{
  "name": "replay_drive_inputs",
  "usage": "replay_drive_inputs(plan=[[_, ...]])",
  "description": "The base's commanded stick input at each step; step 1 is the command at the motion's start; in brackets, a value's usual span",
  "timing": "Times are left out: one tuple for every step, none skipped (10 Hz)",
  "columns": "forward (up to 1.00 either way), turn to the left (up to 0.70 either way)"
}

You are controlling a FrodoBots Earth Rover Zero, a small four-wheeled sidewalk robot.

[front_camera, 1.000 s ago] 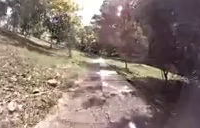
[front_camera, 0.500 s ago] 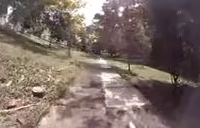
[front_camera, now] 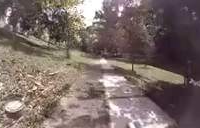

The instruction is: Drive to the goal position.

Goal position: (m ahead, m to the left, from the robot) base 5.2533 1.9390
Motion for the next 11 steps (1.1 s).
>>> replay_drive_inputs(plan=[[1.0,0.0],[1.0,0.0],[1.0,0.0],[1.0,0.0],[1.0,0.0],[1.0,0.0],[1.0,0.0],[1.0,0.0],[1.0,0.0],[1.0,0.0],[1.0,0.0]])
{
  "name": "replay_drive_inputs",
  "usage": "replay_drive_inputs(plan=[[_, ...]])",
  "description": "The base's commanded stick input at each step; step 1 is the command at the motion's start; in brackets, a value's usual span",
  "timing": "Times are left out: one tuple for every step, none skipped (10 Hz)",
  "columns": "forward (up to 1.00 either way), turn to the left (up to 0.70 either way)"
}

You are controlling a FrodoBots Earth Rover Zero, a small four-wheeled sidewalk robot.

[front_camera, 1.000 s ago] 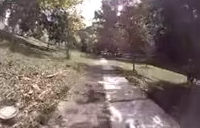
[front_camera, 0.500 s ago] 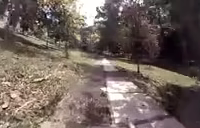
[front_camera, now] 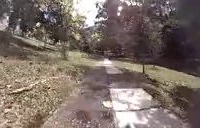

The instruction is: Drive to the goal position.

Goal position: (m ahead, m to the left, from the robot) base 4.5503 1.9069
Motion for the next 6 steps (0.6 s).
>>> replay_drive_inputs(plan=[[1.0,0.0],[1.0,0.0],[1.0,0.0],[1.0,0.0],[1.0,0.0],[1.0,0.0]])
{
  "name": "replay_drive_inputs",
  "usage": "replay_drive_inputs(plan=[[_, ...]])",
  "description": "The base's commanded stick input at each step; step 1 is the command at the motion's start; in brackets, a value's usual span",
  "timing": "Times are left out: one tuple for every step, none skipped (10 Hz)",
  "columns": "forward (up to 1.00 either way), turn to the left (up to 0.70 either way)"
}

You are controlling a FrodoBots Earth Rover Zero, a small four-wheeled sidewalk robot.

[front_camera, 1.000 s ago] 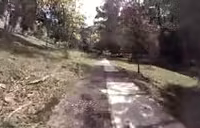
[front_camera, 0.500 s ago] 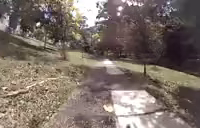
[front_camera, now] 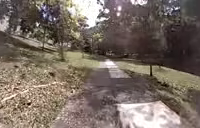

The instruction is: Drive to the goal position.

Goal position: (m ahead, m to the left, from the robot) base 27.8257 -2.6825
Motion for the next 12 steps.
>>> replay_drive_inputs(plan=[[1.0,0.0],[1.0,0.0],[1.0,0.0],[1.0,0.0],[1.0,0.0],[1.0,0.0],[1.0,0.0],[1.0,0.0],[1.0,0.0],[1.0,-0.05],[1.0,-0.4],[1.0,-0.4]])
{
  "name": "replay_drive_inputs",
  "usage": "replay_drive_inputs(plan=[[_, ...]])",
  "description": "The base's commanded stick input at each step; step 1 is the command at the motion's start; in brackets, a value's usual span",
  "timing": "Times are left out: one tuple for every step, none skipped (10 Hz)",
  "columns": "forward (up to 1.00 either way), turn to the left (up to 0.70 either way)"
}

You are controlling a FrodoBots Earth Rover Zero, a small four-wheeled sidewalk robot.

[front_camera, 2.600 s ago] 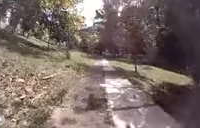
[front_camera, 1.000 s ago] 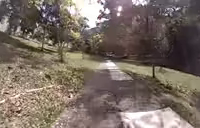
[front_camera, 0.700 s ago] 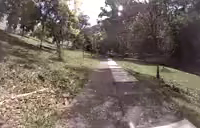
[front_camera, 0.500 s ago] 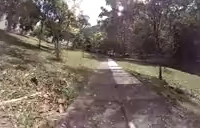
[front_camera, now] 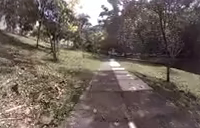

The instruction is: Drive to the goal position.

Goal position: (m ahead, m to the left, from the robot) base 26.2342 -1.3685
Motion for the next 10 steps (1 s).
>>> replay_drive_inputs(plan=[[1.0,-0.4],[1.0,-0.34],[1.0,-0.04],[1.0,0.0],[1.0,0.0],[1.0,0.0],[1.0,0.0],[1.0,0.0],[1.0,0.0],[1.0,0.0]])
